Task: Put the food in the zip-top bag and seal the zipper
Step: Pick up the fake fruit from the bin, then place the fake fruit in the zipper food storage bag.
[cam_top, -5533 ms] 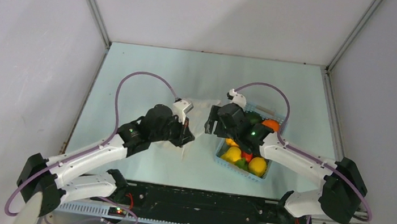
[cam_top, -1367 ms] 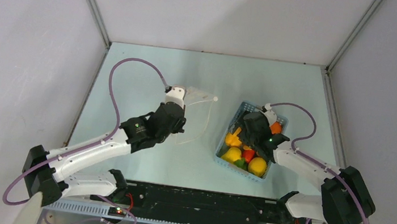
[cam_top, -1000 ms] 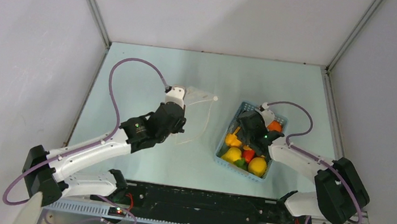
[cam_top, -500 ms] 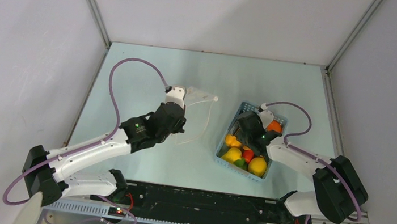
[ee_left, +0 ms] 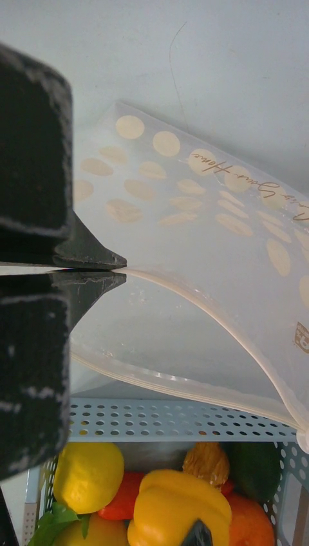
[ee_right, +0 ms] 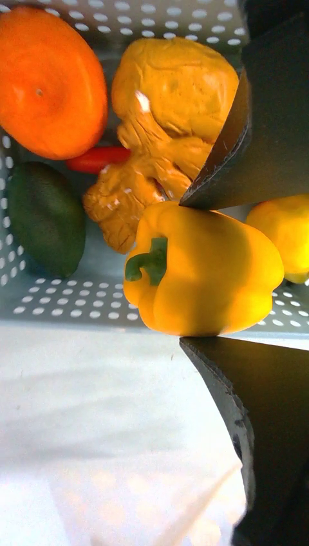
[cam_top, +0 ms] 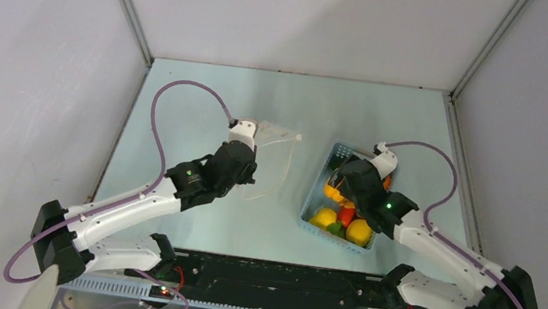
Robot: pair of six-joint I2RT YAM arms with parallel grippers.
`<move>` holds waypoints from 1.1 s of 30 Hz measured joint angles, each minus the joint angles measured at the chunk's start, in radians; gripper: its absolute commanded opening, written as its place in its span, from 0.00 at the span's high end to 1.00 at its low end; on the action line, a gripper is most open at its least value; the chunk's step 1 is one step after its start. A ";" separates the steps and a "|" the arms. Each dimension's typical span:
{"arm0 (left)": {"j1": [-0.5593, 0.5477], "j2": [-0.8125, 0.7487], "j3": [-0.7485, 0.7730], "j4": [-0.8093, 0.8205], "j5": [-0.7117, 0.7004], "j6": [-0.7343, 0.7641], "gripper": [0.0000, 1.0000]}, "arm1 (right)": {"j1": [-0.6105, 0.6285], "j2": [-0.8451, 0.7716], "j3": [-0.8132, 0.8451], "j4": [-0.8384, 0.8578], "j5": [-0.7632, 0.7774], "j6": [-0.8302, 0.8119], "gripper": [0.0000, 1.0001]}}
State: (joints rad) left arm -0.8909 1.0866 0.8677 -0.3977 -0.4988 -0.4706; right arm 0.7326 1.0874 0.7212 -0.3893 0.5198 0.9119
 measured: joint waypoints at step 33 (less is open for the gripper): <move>0.000 -0.012 0.043 -0.030 0.197 -0.109 1.00 | 0.204 0.048 -0.065 0.683 -0.415 -0.344 0.60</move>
State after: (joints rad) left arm -0.8906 1.0748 0.9108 -0.4274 -0.3016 -0.5800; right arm 0.9367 1.1358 0.6563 0.2939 0.1047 0.5678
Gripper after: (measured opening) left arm 0.007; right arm 0.693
